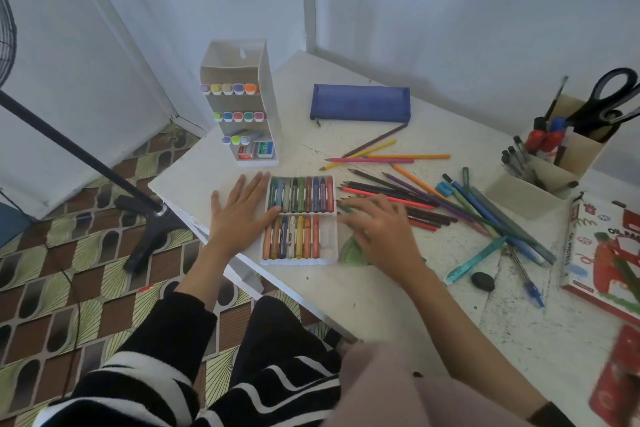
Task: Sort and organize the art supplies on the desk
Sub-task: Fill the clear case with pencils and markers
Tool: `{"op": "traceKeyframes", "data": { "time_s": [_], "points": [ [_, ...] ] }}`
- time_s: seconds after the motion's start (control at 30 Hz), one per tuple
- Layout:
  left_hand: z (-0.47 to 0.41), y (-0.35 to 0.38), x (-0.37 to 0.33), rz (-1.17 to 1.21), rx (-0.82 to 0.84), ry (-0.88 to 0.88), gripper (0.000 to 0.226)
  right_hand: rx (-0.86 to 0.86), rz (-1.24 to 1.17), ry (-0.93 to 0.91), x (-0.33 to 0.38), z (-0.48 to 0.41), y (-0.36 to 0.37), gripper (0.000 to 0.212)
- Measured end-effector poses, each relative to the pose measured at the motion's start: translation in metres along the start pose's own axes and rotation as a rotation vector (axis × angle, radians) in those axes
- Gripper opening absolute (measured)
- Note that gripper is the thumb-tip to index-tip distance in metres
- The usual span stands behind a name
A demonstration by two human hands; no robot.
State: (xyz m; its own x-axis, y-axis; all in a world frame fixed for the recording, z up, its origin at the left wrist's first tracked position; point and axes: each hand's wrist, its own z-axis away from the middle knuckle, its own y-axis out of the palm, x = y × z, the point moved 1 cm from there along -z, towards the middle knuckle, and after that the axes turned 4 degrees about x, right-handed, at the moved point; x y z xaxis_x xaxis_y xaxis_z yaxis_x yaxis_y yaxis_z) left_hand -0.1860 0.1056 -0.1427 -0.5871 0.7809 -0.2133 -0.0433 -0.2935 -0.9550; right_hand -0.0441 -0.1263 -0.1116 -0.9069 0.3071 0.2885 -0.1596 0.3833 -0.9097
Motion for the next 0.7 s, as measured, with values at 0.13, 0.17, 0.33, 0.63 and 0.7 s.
{"op": "traceKeyframes", "data": {
  "time_s": [0.13,0.17,0.33,0.63,0.7],
  "points": [
    [0.000,0.000,0.000,0.007,0.001,0.001,0.075,-0.123,0.008,0.359,-0.054,0.010,-0.029,0.029],
    [0.000,0.001,0.000,0.009,0.001,0.002,0.074,-0.131,0.021,0.453,-0.068,0.015,-0.036,0.029],
    [0.000,0.001,0.000,0.004,-0.002,0.005,0.075,-0.087,-0.013,0.686,-0.125,0.023,-0.060,0.035],
    [0.002,-0.002,0.000,0.002,0.011,-0.002,0.076,0.069,0.269,0.741,-0.117,0.006,-0.049,0.030],
    [0.002,-0.002,-0.001,0.004,0.013,-0.001,0.076,-0.005,0.247,0.762,-0.114,0.007,-0.045,0.026]
  ]
}}
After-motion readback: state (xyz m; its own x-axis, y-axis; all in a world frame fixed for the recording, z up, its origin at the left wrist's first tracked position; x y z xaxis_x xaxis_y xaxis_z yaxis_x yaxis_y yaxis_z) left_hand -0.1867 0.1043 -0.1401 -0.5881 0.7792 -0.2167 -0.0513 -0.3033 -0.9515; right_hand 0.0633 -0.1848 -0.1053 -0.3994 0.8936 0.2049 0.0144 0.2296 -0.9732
